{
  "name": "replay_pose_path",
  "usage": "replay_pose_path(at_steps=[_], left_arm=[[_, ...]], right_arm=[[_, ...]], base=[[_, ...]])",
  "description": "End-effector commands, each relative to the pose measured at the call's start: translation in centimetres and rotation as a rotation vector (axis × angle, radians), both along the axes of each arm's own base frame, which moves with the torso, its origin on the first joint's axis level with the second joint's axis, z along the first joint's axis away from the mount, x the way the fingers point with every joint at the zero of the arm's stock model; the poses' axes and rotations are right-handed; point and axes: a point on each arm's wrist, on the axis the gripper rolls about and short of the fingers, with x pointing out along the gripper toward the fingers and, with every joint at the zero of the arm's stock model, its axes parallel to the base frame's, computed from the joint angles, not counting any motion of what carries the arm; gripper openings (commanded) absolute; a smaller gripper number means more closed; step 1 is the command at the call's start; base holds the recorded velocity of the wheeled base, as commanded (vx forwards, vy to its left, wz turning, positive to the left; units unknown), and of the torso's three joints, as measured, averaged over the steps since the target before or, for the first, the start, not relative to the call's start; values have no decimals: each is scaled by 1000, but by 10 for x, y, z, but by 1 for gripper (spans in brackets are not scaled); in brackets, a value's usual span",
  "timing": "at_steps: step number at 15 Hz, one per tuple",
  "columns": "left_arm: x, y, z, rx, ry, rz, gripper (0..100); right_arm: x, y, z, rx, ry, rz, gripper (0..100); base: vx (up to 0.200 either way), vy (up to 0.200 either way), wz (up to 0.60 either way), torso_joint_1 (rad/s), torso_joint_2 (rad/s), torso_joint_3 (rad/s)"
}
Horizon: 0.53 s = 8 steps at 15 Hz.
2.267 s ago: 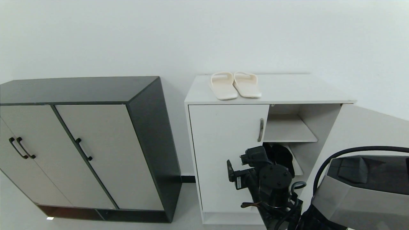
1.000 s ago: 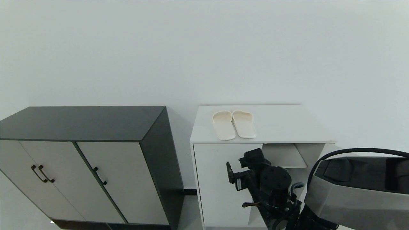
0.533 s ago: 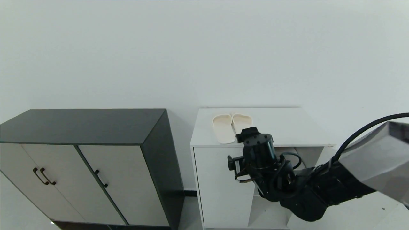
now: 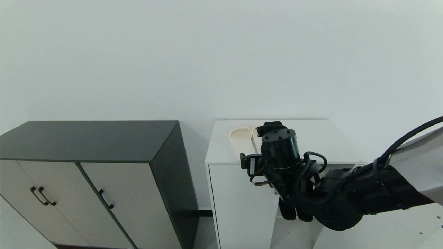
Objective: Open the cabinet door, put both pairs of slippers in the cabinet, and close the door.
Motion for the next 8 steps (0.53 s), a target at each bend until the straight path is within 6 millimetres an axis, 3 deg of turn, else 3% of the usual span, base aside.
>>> replay_pose_path(at_steps=[1,4,7,8], left_arm=[[0,0,0,0,1,0,0],[0,0,0,0,1,0,0],[0,0,0,-3,1,0,0],[0,0,0,-5,1,1,0]], right_arm=[[0,0,-3,-5,5,-2,100],[3,3,-13,-10,9,-2,100],[8,4,-39,-22,10,-5,100],[10,2,-43,-24,0,-7,100]], base=[[200,0,0,12,2,2],[200,0,0,7,4,1],[200,0,0,2,4,4],[0,0,0,0,0,0]])
